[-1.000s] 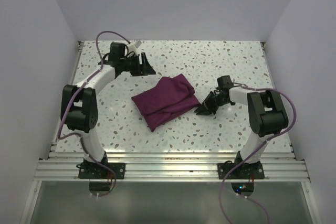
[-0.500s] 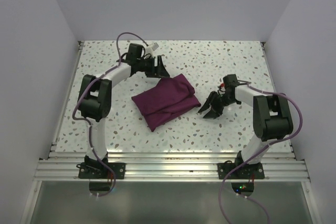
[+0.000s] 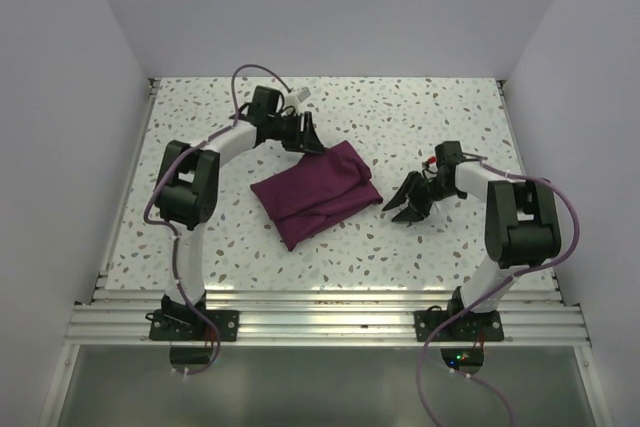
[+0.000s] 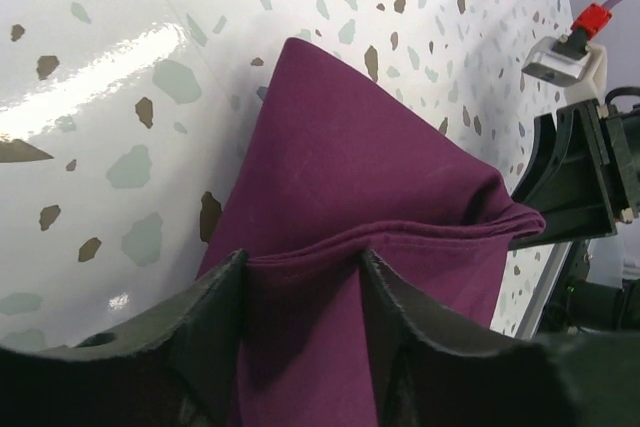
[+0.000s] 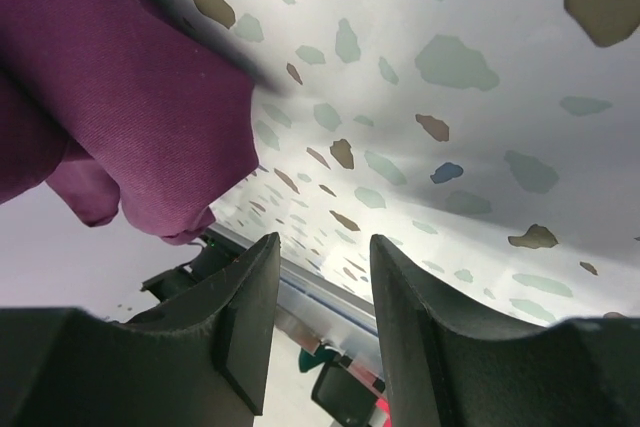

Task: Prepare the surgical pack

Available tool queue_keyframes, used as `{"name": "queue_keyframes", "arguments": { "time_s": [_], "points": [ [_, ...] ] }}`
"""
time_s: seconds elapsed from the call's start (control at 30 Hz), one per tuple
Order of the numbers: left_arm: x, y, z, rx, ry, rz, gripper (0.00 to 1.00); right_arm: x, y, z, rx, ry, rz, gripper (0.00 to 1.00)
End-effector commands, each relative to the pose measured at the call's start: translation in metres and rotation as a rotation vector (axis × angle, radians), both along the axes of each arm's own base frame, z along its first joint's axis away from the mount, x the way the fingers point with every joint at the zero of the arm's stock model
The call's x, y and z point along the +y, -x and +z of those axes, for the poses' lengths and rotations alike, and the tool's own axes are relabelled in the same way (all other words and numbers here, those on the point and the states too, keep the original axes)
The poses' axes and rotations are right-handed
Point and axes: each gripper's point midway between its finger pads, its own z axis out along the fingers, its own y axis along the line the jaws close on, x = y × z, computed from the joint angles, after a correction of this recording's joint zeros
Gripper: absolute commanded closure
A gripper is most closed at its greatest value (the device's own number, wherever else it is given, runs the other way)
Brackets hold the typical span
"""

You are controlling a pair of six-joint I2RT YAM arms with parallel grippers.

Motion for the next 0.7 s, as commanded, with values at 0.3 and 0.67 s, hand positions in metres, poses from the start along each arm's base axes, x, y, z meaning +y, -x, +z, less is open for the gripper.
{"name": "queue_keyframes", "arguments": {
  "time_s": [0.3, 0.67],
  "points": [
    [-0.013, 0.044, 0.073, -0.096, 0.077, -0.114, 1.00, -0.009, -0.011, 0.018, -0.073, -0.050, 0.027, 0.55],
    [-0.045, 0.152, 0.100, -0.023, 0.121, -0.183, 1.00, -0.014, -0.029, 0.033, -0.142, -0.004, 0.077, 0.54]
  ]
}}
